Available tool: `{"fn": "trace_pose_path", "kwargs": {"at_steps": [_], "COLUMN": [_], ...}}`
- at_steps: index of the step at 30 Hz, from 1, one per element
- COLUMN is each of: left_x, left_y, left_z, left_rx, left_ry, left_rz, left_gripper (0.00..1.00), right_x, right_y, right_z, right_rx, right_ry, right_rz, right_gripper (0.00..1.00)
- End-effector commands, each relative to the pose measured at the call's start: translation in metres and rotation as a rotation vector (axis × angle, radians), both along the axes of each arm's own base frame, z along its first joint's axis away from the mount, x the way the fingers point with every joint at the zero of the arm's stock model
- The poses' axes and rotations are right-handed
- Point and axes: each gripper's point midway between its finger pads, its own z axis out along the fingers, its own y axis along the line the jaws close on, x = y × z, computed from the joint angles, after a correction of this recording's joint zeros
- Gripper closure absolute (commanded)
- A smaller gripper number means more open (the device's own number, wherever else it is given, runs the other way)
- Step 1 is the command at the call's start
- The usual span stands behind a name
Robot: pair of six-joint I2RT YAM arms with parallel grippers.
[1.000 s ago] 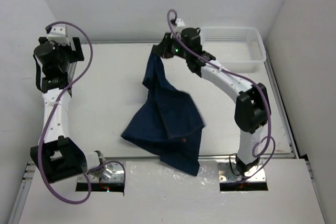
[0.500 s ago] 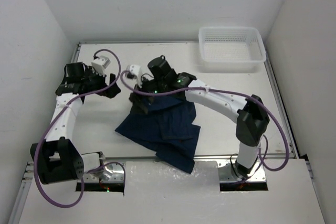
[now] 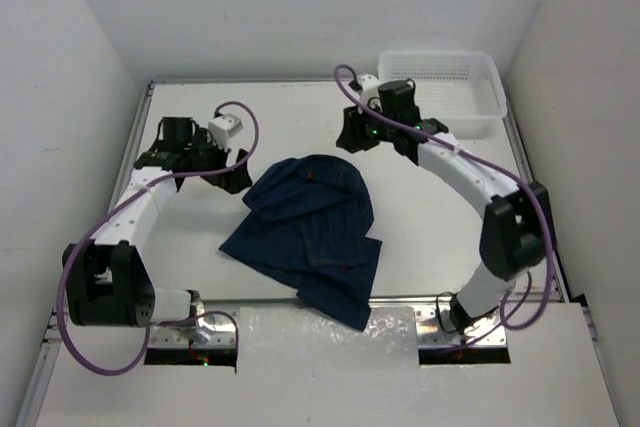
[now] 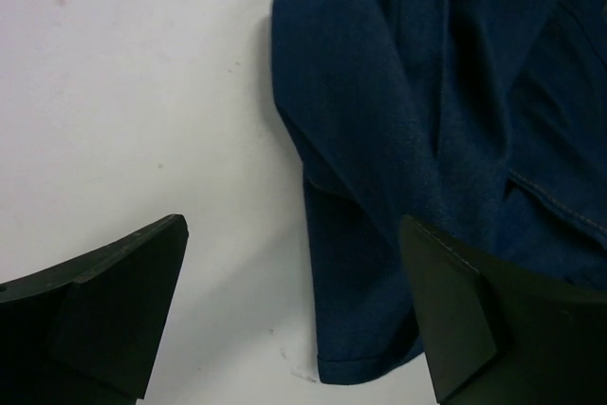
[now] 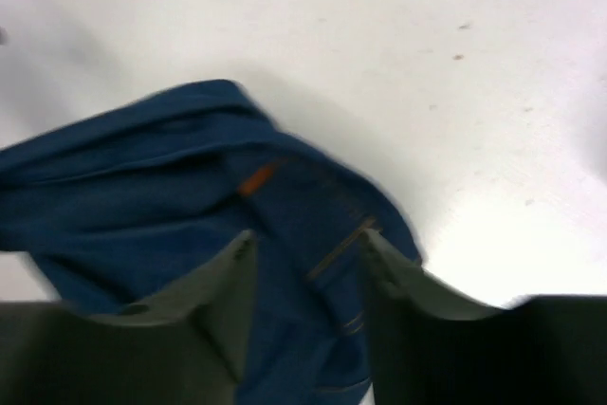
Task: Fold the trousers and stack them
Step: Flatten the trousers out
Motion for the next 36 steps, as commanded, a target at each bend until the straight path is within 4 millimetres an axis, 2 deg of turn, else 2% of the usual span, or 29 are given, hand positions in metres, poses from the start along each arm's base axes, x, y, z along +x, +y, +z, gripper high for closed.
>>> {"fn": "trace_pose_path", "kwargs": {"at_steps": [1,2,3,4,7,8,10,13,15,16,17,18,19,20,21,22,24,25,26,27,28,29,30,31,32,33,34,35,36], "left_x": [0.004,-0.001,-0.004,-0.009,-0.026,-0.031,-0.034,-0.029,-0.025,-0.025,-0.024,-0.025,-0.023,-0.021,-0.016,-0.014,0.003,0.020,0.041,0.078,0.099,0.130,0.149,0.161,0.175,0.185,0.189,0.189,0.186], "left_y": [-0.023,-0.028,-0.032,-0.040,-0.050,-0.051,-0.052,-0.051,-0.045,-0.043,-0.041,-0.039,-0.037,-0.034,-0.033,-0.031,-0.026,-0.017,0.004,0.017,0.056,0.073,0.109,0.122,0.134,0.139,0.138,0.133,0.127], "left_z": [0.029,0.037,0.038,0.037,0.016,0.002,-0.010,-0.023,-0.032,-0.038,-0.042,-0.045,-0.049,-0.051,-0.050,-0.048,-0.037,-0.029,-0.017,0.018,0.040,0.099,0.120,0.149,0.215,0.239,0.293,0.317,0.339], "left_rx": [-0.025,-0.027,-0.020,0.004,0.072,0.087,0.108,0.133,0.184,0.196,0.217,0.226,0.238,0.256,0.264,0.272,0.297,0.326,0.412,0.438,0.490,0.485,0.491,0.497,0.494,0.496,0.497,0.488,0.470], "left_ry": [-0.041,-0.038,-0.034,-0.032,0.024,0.058,0.090,0.119,0.127,0.144,0.146,0.153,0.156,0.156,0.150,0.146,0.101,0.052,-0.007,-0.133,-0.185,-0.321,-0.359,-0.420,-0.565,-0.625,-0.762,-0.828,-0.890], "left_rz": [-0.082,-0.106,-0.128,-0.169,-0.244,-0.250,-0.256,-0.250,-0.237,-0.243,-0.246,-0.246,-0.244,-0.235,-0.227,-0.219,-0.194,-0.151,-0.074,0.003,0.123,0.208,0.303,0.342,0.394,0.409,0.400,0.384,0.366], "left_gripper": [0.07,0.04,0.03,0.02,0.00,0.00,0.00,0.00,0.05,0.09,0.29,0.43,0.62,0.94,1.00,1.00,1.00,1.00,1.00,1.00,1.00,1.00,1.00,1.00,1.00,1.00,1.00,1.00,1.00], "right_x": [0.019,0.023,0.026,0.027,0.032,0.031,0.032,0.040,0.043,0.048,0.045,0.045,0.046,0.049,0.053,0.059,0.072,0.085,0.094,0.108,0.121,0.129,0.145,0.154,0.159,0.161,0.161,0.152,0.146], "right_y": [-0.008,-0.009,-0.008,-0.009,-0.011,-0.010,-0.006,0.000,0.001,0.005,0.006,0.009,0.010,0.012,0.012,0.014,0.019,0.024,0.027,0.033,0.038,0.041,0.045,0.043,0.043,0.044,0.042,0.036,0.032], "right_z": [-0.040,-0.043,-0.050,-0.073,-0.096,-0.115,-0.131,-0.166,-0.178,-0.177,-0.186,-0.185,-0.183,-0.172,-0.164,-0.154,-0.119,-0.093,-0.067,-0.032,-0.002,0.029,0.081,0.112,0.140,0.190,0.219,0.252,0.267], "right_rx": [-0.213,-0.233,-0.246,-0.283,-0.336,-0.353,-0.358,-0.373,-0.378,-0.369,-0.368,-0.354,-0.347,-0.330,-0.327,-0.316,-0.290,-0.264,-0.241,-0.207,-0.169,-0.138,-0.085,-0.061,-0.035,0.017,0.047,0.078,0.091], "right_ry": [0.021,0.030,0.045,0.082,0.133,0.176,0.204,0.264,0.292,0.289,0.316,0.320,0.314,0.293,0.269,0.233,0.138,0.074,0.014,-0.066,-0.151,-0.222,-0.342,-0.408,-0.464,-0.563,-0.632,-0.693,-0.728], "right_rz": [-0.034,-0.028,-0.020,-0.001,0.022,0.035,0.057,0.057,0.053,0.054,0.053,0.058,0.055,0.052,0.044,0.039,0.044,0.039,0.033,0.017,0.003,-0.017,-0.049,-0.089,-0.110,-0.125,-0.140,-0.154,-0.163], "right_gripper": [0.49,0.31,0.28,0.24,0.17,0.15,0.09,0.06,0.09,0.14,0.22,0.32,0.53,0.67,0.81,1.00,1.00,1.00,1.00,1.00,1.00,1.00,1.00,1.00,1.00,1.00,1.00,1.00,1.00]}}
